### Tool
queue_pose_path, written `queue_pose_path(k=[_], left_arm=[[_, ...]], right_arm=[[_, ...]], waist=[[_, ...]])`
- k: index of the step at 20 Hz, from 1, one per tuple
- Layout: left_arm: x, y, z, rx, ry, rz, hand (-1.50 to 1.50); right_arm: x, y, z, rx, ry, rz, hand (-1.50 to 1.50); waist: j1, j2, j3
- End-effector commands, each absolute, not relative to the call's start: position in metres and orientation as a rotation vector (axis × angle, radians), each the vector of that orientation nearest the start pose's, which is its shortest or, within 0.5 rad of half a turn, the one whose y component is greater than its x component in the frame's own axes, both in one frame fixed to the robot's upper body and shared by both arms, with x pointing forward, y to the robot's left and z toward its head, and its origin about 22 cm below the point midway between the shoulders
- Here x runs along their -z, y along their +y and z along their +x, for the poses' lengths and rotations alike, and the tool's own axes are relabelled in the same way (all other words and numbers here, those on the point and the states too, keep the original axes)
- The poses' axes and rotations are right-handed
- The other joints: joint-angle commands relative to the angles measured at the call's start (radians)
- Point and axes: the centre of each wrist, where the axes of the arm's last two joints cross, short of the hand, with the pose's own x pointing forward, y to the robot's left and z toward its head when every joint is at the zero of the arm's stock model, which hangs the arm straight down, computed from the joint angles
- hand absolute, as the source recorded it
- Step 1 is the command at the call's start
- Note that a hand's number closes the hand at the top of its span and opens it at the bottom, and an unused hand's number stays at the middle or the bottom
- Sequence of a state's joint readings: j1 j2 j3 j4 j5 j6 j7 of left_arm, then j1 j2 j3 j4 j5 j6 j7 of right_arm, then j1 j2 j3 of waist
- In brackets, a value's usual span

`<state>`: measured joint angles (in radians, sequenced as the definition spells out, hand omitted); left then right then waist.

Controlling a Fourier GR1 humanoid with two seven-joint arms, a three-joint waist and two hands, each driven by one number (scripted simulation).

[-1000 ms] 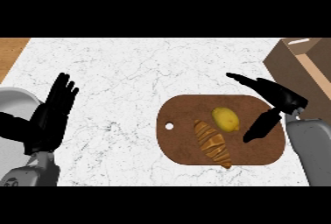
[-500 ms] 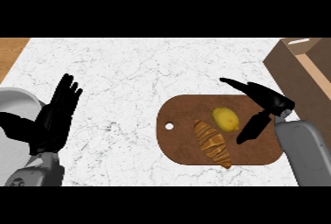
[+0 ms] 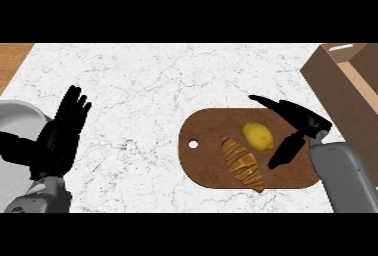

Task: Pick the lemon from the cutting board and place it in the cardboard box

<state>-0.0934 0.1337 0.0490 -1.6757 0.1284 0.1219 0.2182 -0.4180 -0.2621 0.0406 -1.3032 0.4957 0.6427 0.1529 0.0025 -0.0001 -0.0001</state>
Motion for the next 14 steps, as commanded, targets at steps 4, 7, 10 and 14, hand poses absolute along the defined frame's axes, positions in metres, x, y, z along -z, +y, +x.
queue_pose_path(k=[4,7,10,14], left_arm=[[-0.052,0.271,0.265,-0.11,-1.539,0.067,0.0],[-0.061,0.26,0.263,-0.094,-1.559,0.084,0.0],[-0.065,0.272,0.276,-0.093,-1.537,0.07,0.0],[-0.065,0.259,0.255,-0.097,-1.538,0.059,0.0]], right_arm=[[-0.053,-0.228,0.34,-1.14,-1.17,-0.158,-1.5],[-0.058,-0.24,0.342,-1.15,-1.178,-0.164,-1.5],[-0.04,-0.232,0.344,-1.164,-1.182,-0.173,-1.5],[-0.039,-0.232,0.343,-1.17,-1.217,-0.18,1.5]], waist=[[0.0,0.0,0.0],[0.0,0.0,0.0],[0.0,0.001,0.0],[0.003,0.0,0.0]])
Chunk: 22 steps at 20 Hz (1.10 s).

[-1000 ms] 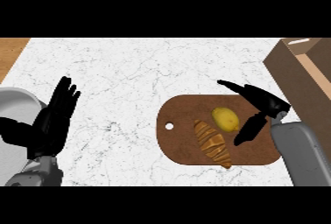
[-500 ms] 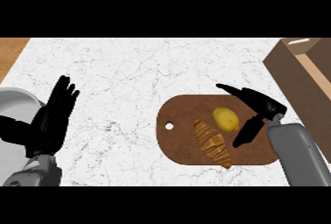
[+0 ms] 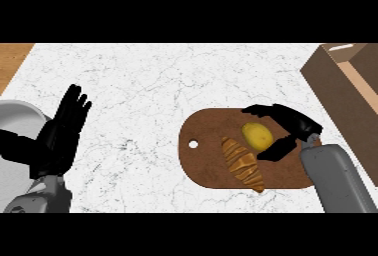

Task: Pick the lemon from the cutting board and place it in the cardboard box

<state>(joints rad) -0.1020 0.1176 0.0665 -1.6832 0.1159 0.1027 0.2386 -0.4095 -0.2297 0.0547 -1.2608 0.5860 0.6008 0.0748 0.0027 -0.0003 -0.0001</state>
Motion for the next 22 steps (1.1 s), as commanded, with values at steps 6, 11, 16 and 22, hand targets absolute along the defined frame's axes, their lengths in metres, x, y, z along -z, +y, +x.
queue_pose_path(k=[6,11,16,22], left_arm=[[-0.057,0.262,0.279,-0.107,-1.537,0.069,0.0],[-0.046,0.25,0.26,-0.109,-1.555,0.083,0.0],[-0.054,0.261,0.264,-0.11,-1.559,0.074,0.0],[-0.056,0.254,0.257,-0.111,-1.545,0.059,0.0]], right_arm=[[-0.045,-0.238,0.343,-1.273,-1.305,-0.256,1.5],[-0.048,-0.23,0.336,-1.199,-1.406,-0.338,1.5],[-0.052,-0.143,0.307,-1.251,-1.42,-0.588,1.5],[-0.076,-0.083,0.271,-1.25,-1.458,-0.825,1.5]], waist=[[-0.001,0.001,0.0],[-0.001,0.0,0.0],[-0.004,-0.006,-0.001],[-0.001,-0.005,0.0]])
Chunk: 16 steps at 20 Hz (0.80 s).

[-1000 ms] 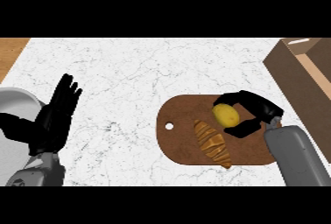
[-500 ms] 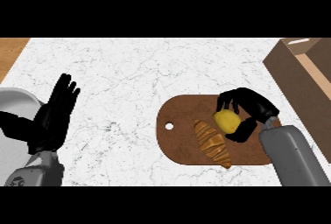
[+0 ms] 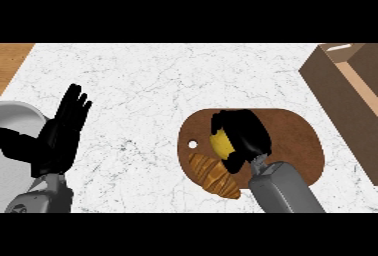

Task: Pick the lemon from the cutting board and place it in the cardboard box

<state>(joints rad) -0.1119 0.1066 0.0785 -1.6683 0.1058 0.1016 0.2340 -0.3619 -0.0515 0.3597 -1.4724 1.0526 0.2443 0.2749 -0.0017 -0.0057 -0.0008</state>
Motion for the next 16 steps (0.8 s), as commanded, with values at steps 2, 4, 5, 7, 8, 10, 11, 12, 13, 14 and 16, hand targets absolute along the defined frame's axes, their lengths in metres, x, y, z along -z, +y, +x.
queue_pose_path(k=[2,4,5,7,8,10,11,12,13,14,16], left_arm=[[-0.062,0.257,0.257,-0.116,-1.553,0.07,0.0],[-0.059,0.273,0.256,-0.113,-1.539,0.058,0.0],[-0.067,0.263,0.265,-0.119,-1.553,0.092,0.0],[-0.053,0.268,0.252,-0.117,-1.535,0.082,0.0],[-0.069,0.266,0.259,-0.11,-1.525,0.073,0.0],[-0.054,0.259,0.262,-0.116,-1.537,0.069,0.0],[-0.059,0.252,0.26,-0.124,-1.543,0.086,0.0],[-0.046,0.245,0.25,-0.118,-1.545,0.068,0.0],[-0.068,0.258,0.261,-0.104,-1.539,0.075,0.0],[-0.056,0.262,0.257,-0.113,-1.537,0.073,0.0],[-0.051,0.248,0.249,-0.104,-1.543,0.073,0.0]], right_arm=[[-0.09,-0.078,0.258,-1.311,-1.482,-0.83,1.5],[-0.118,-0.085,0.244,-1.341,-1.514,-0.872,1.5],[-0.119,-0.094,0.246,-1.365,-1.498,-0.892,1.5],[-0.14,-0.086,0.224,-1.317,-1.561,-0.88,1.5],[-0.154,-0.087,0.225,-1.239,-1.589,-0.862,1.5],[-0.17,-0.096,0.235,-1.011,-1.652,-0.884,1.5],[-0.174,-0.094,0.227,-0.959,-1.653,-0.891,1.5],[-0.176,-0.1,0.235,-0.885,-1.666,-0.941,1.5],[-0.187,-0.097,0.226,-0.857,-1.651,-0.987,1.5],[-0.202,-0.104,0.234,-0.813,-1.651,-1.011,1.5],[-0.212,-0.104,0.223,-0.705,-1.644,-1.065,1.5]], waist=[[0.002,0.001,0.001],[-0.002,0.0,0.0],[-0.003,0.003,0.001],[-0.002,0.002,0.001],[-0.001,0.002,0.001],[-0.002,0.003,0.001],[0.0,0.001,0.001],[0.003,0.003,0.001],[0.0,0.001,0.001],[0.003,0.003,0.0],[0.002,0.0,0.0]])
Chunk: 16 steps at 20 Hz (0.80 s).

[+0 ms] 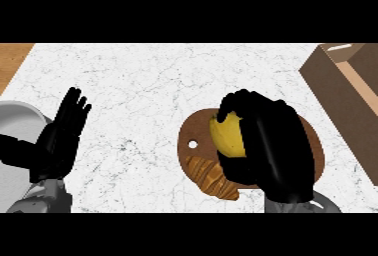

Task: Pick the lemon from the cutting board and place it in the cardboard box

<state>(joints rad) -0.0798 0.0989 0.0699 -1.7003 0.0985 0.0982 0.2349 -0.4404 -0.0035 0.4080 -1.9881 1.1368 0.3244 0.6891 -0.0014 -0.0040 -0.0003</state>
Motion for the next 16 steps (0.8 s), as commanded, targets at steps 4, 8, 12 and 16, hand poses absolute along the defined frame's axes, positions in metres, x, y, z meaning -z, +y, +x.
queue_pose_path(k=[4,8,12,16], left_arm=[[-0.048,0.269,0.266,-0.108,-1.552,0.086,0.0],[-0.043,0.254,0.259,-0.105,-1.55,0.073,0.0],[-0.059,0.268,0.266,-0.109,-1.541,0.076,0.0],[-0.061,0.263,0.263,-0.095,-1.562,0.091,0.0]], right_arm=[[-0.218,-0.16,0.246,-0.612,-1.61,-1.169,1.5],[-0.23,-0.168,0.266,-0.557,-1.532,-1.177,1.5],[-0.248,-0.206,0.273,-0.538,-1.461,-1.211,1.5],[-0.233,-0.267,0.306,-0.485,-1.454,-1.268,1.5]], waist=[[-0.005,0.005,0.0],[0.003,0.004,0.0],[0.001,0.003,0.0],[0.007,0.007,0.001]])
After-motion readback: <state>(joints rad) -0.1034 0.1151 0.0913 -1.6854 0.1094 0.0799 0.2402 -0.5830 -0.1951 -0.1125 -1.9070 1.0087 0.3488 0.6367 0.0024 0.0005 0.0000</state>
